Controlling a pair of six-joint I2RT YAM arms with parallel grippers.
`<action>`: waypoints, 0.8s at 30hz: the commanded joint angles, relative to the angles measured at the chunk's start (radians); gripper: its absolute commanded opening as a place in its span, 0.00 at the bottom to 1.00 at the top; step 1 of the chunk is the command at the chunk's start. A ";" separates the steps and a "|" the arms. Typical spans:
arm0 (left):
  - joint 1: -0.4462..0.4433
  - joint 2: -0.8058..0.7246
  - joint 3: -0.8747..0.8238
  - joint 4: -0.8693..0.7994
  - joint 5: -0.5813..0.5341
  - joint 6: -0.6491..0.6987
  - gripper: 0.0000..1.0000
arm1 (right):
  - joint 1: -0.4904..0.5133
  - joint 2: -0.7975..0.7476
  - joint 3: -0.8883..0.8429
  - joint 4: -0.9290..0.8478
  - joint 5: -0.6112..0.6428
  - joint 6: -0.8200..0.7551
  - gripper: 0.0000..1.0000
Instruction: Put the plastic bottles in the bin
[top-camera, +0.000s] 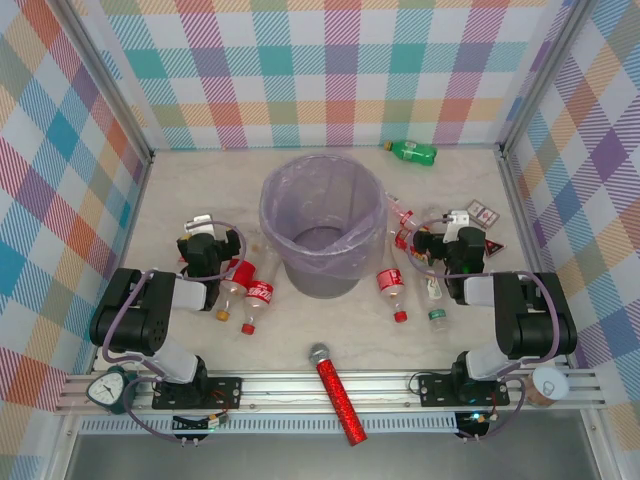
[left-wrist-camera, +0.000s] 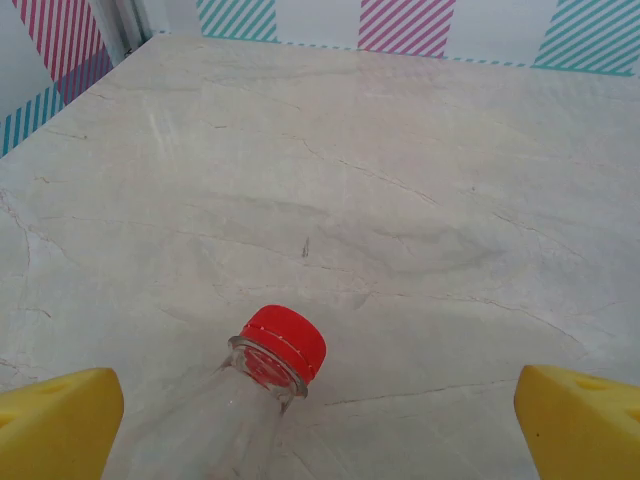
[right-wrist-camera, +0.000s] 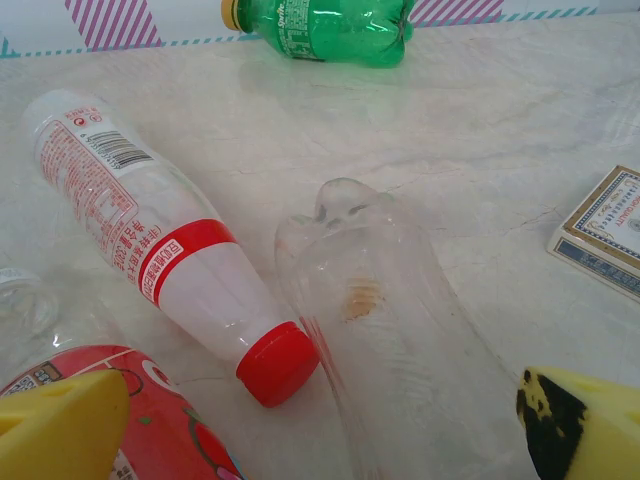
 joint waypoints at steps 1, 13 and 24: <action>-0.002 -0.003 -0.001 -0.012 0.021 0.009 1.00 | -0.006 0.007 0.010 0.013 -0.006 0.004 0.99; -0.001 -0.003 0.000 -0.015 0.021 0.006 1.00 | -0.006 0.008 0.010 0.011 -0.006 0.005 0.99; 0.003 -0.003 0.003 -0.021 0.031 0.006 1.00 | -0.007 0.009 0.013 0.008 -0.006 0.006 0.99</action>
